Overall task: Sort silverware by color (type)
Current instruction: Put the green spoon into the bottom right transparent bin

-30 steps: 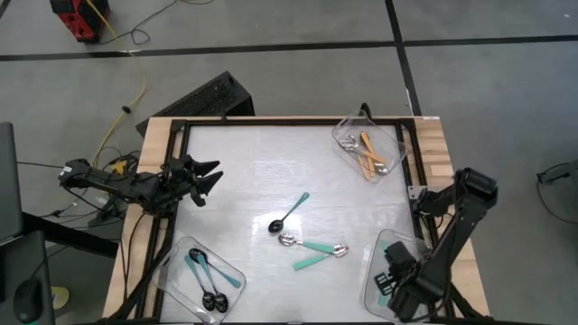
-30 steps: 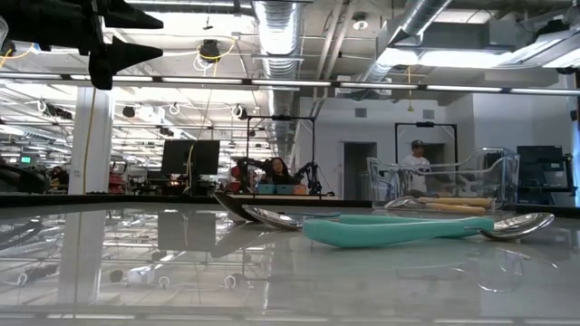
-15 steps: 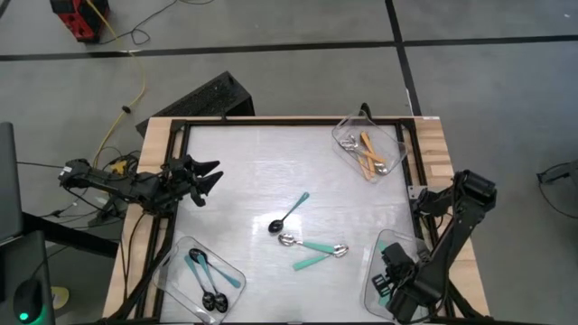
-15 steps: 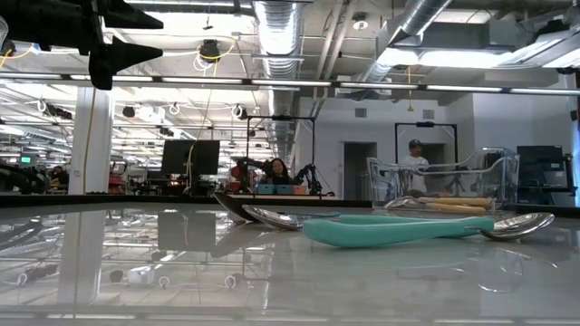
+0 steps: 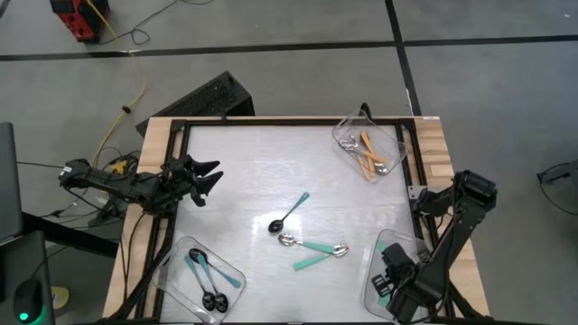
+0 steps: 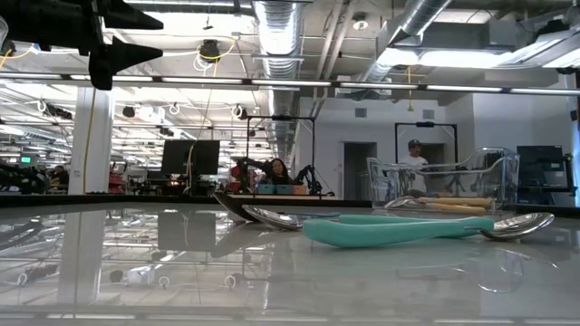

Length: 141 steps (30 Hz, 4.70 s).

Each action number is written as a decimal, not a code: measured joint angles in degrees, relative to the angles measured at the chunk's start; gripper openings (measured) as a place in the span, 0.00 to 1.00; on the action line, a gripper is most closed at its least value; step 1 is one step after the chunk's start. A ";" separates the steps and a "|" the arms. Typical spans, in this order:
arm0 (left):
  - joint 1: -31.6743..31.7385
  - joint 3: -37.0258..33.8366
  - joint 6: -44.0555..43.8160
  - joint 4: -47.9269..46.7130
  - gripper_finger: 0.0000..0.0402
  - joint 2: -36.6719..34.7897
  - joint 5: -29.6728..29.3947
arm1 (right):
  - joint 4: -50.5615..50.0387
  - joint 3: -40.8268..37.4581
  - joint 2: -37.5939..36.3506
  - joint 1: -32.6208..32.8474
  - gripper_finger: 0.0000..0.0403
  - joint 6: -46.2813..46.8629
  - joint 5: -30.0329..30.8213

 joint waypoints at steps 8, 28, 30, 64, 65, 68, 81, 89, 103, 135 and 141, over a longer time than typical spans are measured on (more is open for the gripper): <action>0.00 0.00 0.04 -0.02 0.56 0.00 -0.32 | 2.26 0.00 0.04 2.60 0.18 1.84 -1.62; 0.00 0.00 -0.02 0.11 0.56 -0.02 -1.46 | 3.60 -0.22 3.87 3.53 0.18 2.19 -4.63; 0.00 0.00 -0.02 0.11 0.56 0.00 -1.46 | 3.73 -0.22 3.87 3.42 0.18 2.16 -4.23; 0.00 0.00 0.31 -0.09 0.56 -0.02 -1.46 | 4.41 -0.20 3.85 3.05 0.18 2.20 -3.38; 0.00 0.00 0.31 -0.09 0.56 -0.02 -1.46 | 4.45 -0.20 3.85 3.05 0.18 2.20 -3.38; 0.00 0.00 0.06 -0.09 0.56 -0.02 -1.46 | 4.68 -0.20 3.85 3.05 0.18 2.22 -3.36; 0.00 0.00 -0.17 -0.58 0.56 -0.02 -1.46 | 4.97 -0.17 3.82 2.27 0.18 1.80 -1.79; 0.02 0.00 -0.22 -1.51 0.56 0.00 -1.46 | 4.93 -0.17 3.82 2.29 0.24 1.80 -1.81; 0.00 0.00 -0.26 -1.31 0.56 0.00 -1.46 | 4.77 -0.17 3.82 2.30 0.30 0.84 -1.83; 0.01 0.00 -3.60 -1.33 0.56 -0.01 -2.78 | 1.69 5.07 3.78 2.31 0.46 -5.92 -2.20; 0.02 0.00 -4.17 -1.33 0.56 -0.01 -2.78 | -1.89 8.35 3.78 2.31 0.45 -6.09 -1.83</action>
